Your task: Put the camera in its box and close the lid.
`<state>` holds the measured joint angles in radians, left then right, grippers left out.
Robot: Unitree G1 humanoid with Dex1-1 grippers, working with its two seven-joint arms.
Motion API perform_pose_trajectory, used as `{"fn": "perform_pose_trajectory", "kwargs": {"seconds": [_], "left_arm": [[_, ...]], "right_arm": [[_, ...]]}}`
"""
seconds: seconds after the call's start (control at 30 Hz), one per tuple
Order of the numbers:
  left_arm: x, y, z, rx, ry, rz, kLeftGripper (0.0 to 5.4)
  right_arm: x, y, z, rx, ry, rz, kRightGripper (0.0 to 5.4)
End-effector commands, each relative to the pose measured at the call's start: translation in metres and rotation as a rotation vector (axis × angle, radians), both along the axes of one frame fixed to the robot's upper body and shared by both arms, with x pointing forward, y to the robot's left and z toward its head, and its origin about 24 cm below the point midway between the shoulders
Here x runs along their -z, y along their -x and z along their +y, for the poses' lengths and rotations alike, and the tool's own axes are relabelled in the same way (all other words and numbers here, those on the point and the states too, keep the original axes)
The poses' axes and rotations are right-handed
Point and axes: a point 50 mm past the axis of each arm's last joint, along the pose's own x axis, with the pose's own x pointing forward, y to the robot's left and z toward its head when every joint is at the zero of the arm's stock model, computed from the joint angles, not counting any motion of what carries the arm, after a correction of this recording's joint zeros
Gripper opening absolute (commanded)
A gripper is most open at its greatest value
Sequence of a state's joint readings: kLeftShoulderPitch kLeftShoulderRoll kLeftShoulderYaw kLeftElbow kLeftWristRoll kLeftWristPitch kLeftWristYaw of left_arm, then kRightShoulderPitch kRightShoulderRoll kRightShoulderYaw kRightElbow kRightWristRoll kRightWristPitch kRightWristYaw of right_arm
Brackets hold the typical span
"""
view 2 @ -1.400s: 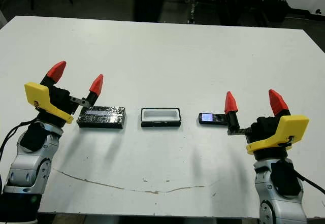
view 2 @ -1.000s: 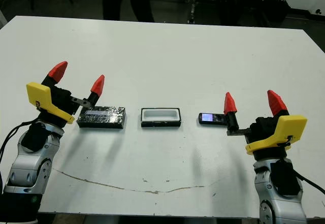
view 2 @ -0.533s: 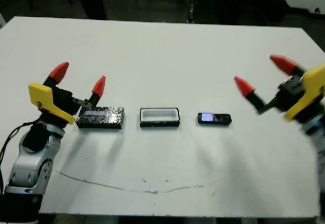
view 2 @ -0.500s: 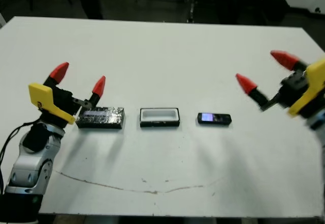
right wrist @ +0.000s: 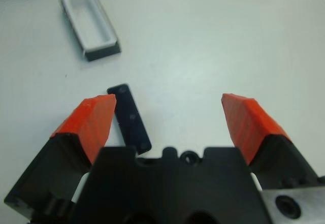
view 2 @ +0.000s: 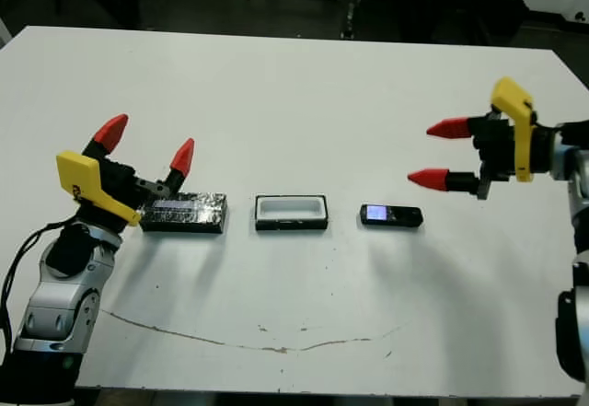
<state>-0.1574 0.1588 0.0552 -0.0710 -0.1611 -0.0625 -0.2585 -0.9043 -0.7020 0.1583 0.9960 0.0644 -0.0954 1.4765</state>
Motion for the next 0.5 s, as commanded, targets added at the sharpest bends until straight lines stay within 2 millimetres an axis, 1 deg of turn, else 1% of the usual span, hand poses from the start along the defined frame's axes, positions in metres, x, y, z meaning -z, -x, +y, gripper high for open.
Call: {"fn": "perform_pose_trajectory", "kwargs": {"seconds": [0.03,0.13,0.33,0.5], "left_arm": [[0.003,0.001,0.002,-0.008,-0.008,0.024,5.40],[0.003,0.001,0.002,-0.010,-0.015,0.026,5.40],[0.002,0.001,0.002,-0.009,-0.019,0.027,5.40],[0.003,0.001,0.002,-0.016,-0.019,0.031,5.40]], "right_arm": [[0.005,-0.004,0.007,-0.039,0.032,0.015,5.39],[0.012,-0.005,0.015,-0.091,0.054,0.008,5.39],[0.023,-0.007,0.025,-0.142,0.131,0.025,5.39],[0.033,-0.007,0.031,-0.139,0.111,0.062,5.39]]}}
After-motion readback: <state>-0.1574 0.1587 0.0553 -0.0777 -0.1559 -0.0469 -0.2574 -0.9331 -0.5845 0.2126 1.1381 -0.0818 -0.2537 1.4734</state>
